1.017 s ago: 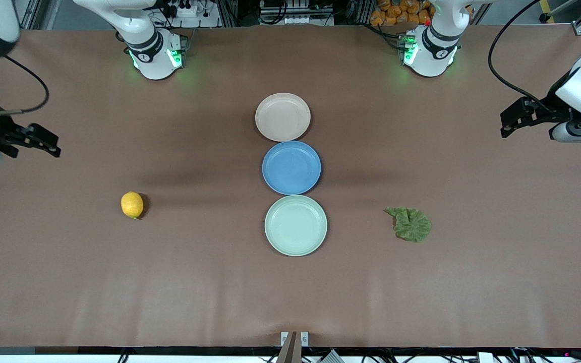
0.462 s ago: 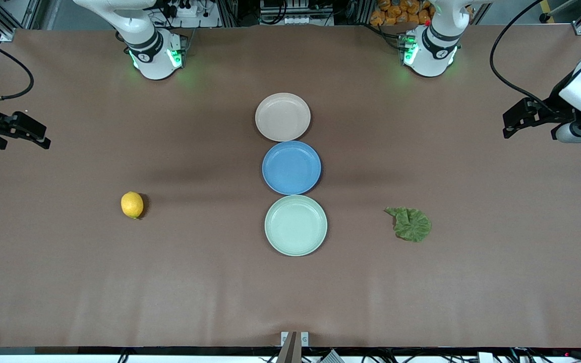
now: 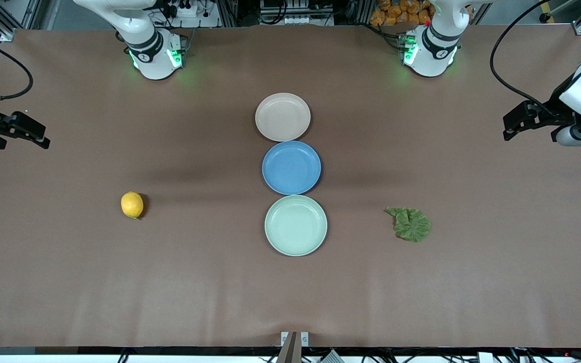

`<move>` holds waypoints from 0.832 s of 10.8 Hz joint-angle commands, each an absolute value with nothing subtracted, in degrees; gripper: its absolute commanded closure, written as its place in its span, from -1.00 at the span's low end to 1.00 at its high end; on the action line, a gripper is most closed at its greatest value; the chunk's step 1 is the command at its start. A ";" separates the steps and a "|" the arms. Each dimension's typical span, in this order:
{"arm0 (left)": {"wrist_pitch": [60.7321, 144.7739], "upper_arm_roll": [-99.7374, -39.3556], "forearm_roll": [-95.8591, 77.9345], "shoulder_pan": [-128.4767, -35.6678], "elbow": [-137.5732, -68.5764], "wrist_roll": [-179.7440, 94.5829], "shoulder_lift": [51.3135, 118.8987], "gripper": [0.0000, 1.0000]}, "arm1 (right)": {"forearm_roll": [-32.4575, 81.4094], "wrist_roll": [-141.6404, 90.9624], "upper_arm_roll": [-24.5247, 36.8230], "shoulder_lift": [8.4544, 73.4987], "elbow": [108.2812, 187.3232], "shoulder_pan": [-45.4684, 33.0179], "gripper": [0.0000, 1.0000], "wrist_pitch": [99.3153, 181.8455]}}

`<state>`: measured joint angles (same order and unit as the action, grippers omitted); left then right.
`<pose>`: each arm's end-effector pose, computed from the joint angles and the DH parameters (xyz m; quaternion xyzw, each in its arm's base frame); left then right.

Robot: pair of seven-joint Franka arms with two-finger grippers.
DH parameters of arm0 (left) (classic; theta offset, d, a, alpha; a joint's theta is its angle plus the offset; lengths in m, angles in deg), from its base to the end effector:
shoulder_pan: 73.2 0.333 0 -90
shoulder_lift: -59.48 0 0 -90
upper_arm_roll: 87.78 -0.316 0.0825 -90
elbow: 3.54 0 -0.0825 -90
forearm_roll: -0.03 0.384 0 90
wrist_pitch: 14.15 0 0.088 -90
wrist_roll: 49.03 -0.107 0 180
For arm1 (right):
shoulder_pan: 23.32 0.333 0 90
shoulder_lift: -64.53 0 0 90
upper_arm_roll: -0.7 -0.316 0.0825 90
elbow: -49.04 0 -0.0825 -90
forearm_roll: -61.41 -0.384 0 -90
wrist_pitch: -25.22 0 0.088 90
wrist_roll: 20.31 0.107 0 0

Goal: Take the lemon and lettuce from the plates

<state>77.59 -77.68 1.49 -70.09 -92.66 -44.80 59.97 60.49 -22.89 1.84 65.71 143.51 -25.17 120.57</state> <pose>0.5567 -0.0651 0.6298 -0.9995 0.0242 -0.0197 0.0101 0.5552 -0.0275 0.6072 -0.9998 0.0042 -0.0184 0.0073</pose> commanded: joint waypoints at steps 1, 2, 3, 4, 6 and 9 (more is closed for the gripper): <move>78.31 -77.68 0.82 -69.68 -93.10 -46.13 59.84 -1.00 | 60.27 -22.86 1.23 64.97 141.94 -25.61 -1.00 119.70; 78.31 -77.68 0.82 -69.68 -93.01 -46.13 59.84 -1.00 | 60.35 -22.86 1.14 64.88 142.03 -25.52 -1.00 119.88; 78.31 -77.68 0.99 -69.77 -93.18 -46.22 59.49 -1.00 | 60.44 -22.86 1.14 64.97 142.03 -25.52 -1.00 119.88; 78.23 -77.59 0.91 -69.86 -92.93 -46.04 59.40 -1.00 | 60.53 -22.86 1.05 64.88 142.03 -25.52 -1.00 119.88; 78.31 -77.59 0.91 -69.86 -92.92 -45.95 59.40 -1.00 | 60.71 -22.86 1.05 64.79 142.12 -25.00 -1.00 119.97; 78.67 -77.41 0.82 -69.86 -93.01 -46.04 60.27 -1.00 | 60.79 -22.77 1.05 64.35 142.12 -24.99 -1.00 120.41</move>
